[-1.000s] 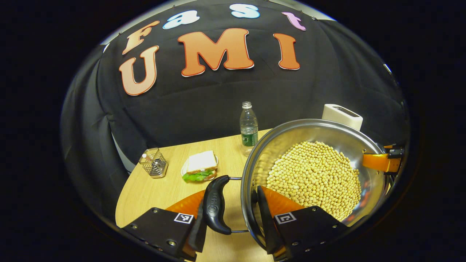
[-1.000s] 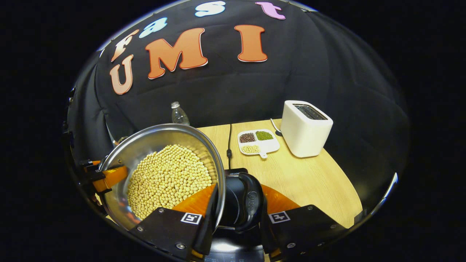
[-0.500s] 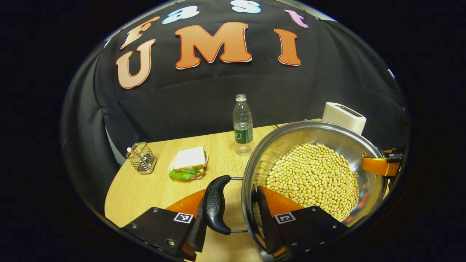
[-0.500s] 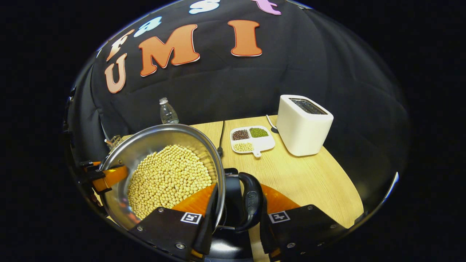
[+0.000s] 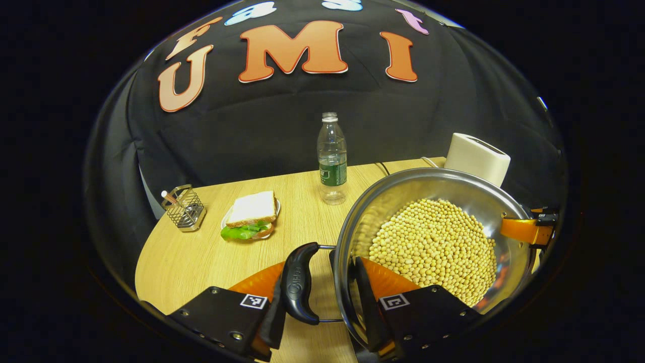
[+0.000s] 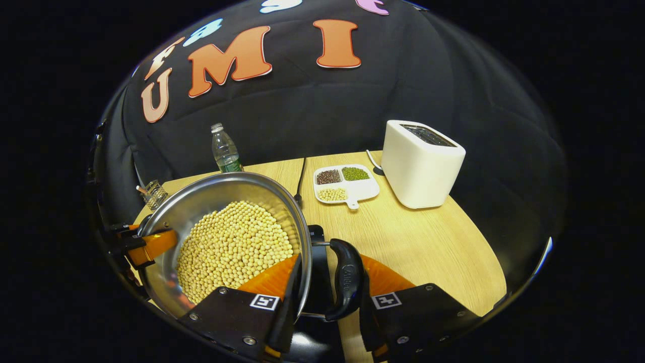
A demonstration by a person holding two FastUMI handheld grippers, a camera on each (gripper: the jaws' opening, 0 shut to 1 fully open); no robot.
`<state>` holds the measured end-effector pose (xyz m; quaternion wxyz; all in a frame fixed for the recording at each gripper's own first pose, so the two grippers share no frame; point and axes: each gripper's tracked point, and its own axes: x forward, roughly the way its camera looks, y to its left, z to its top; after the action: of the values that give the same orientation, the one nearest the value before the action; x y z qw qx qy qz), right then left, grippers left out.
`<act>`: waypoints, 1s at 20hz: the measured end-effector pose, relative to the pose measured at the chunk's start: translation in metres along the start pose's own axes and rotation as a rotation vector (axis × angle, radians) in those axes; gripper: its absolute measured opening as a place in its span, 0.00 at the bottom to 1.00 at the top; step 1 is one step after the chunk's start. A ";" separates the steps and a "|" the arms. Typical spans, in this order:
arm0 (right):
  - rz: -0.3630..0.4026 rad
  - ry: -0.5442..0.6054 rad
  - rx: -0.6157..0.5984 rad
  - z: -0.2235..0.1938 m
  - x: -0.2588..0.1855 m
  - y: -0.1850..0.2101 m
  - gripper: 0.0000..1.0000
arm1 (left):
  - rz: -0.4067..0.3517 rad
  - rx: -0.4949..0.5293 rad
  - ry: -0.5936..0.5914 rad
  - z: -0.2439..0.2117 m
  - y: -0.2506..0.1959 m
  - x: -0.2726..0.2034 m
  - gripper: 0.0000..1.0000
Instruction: First push the handle of the pot to place it horizontally, then grasp the pot with both hands and set it on the induction cooktop.
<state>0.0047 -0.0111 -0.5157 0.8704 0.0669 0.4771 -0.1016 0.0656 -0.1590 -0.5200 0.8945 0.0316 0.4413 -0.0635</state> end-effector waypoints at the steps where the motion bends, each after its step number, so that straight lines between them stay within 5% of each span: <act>1: 0.000 0.001 -0.002 -0.001 0.000 0.000 0.52 | 0.000 -0.002 0.000 -0.001 -0.001 0.001 0.65; 13: 0.014 0.027 0.021 -0.009 0.005 0.002 0.53 | 0.010 0.005 0.004 -0.008 -0.007 0.003 0.65; 20: 0.019 0.010 0.013 -0.005 0.004 -0.002 0.65 | 0.029 -0.006 -0.010 -0.010 -0.003 0.000 0.70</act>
<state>0.0021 -0.0125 -0.5215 0.8684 0.0777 0.4802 -0.0964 0.0575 -0.1611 -0.5265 0.8976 0.0347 0.4366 -0.0493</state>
